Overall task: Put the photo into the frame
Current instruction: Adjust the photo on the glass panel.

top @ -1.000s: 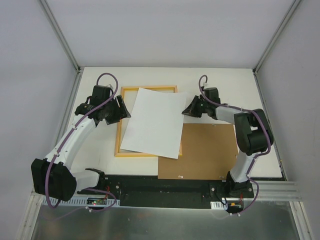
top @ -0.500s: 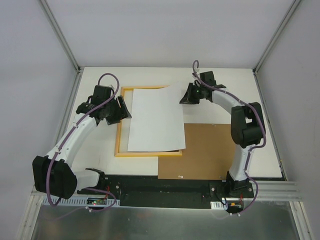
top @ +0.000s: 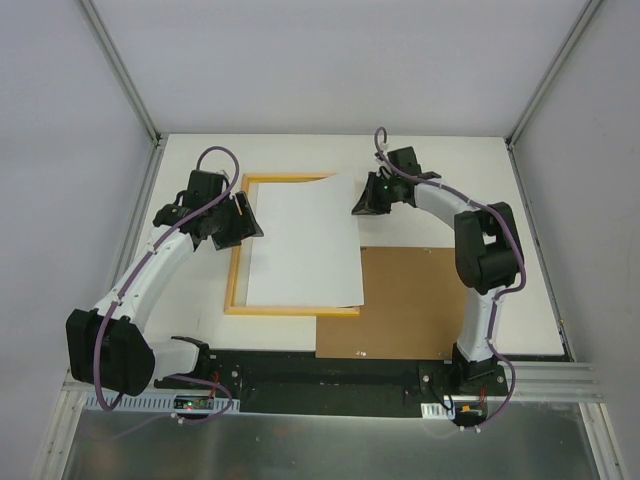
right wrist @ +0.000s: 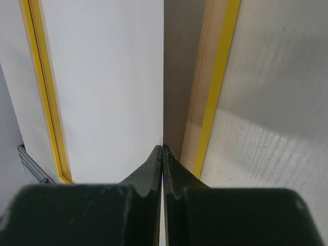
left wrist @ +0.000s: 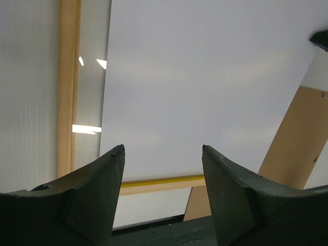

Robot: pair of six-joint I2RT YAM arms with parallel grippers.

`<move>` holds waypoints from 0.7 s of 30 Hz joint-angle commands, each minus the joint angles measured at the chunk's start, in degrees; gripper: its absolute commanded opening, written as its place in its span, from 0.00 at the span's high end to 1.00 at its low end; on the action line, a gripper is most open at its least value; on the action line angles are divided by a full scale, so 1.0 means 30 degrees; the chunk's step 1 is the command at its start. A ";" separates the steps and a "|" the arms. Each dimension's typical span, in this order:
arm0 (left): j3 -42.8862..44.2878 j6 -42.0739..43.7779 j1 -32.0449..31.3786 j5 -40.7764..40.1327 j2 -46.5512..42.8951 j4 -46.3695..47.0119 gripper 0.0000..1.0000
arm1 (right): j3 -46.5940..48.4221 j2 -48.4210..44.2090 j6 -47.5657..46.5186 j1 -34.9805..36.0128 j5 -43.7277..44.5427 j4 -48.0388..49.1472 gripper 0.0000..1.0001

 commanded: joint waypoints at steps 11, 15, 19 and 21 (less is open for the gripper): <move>0.0688 0.0526 0.0208 0.0175 0.0144 0.0084 0.39 | -0.0590 -0.0431 0.2926 0.0528 0.1345 0.2829 0.99; 0.0658 0.0526 0.0208 0.0204 0.0115 0.0084 0.39 | -0.0416 -0.0226 0.3014 0.0792 0.1375 0.3034 0.99; 0.0688 0.0497 0.0208 0.0204 0.0115 0.0084 0.39 | -0.0180 0.0038 0.3160 0.0969 0.1521 0.3034 0.99; 0.0688 0.0526 0.0208 0.0234 0.0144 0.0084 0.39 | -0.0209 0.0067 0.3219 0.1086 0.1551 0.3122 0.99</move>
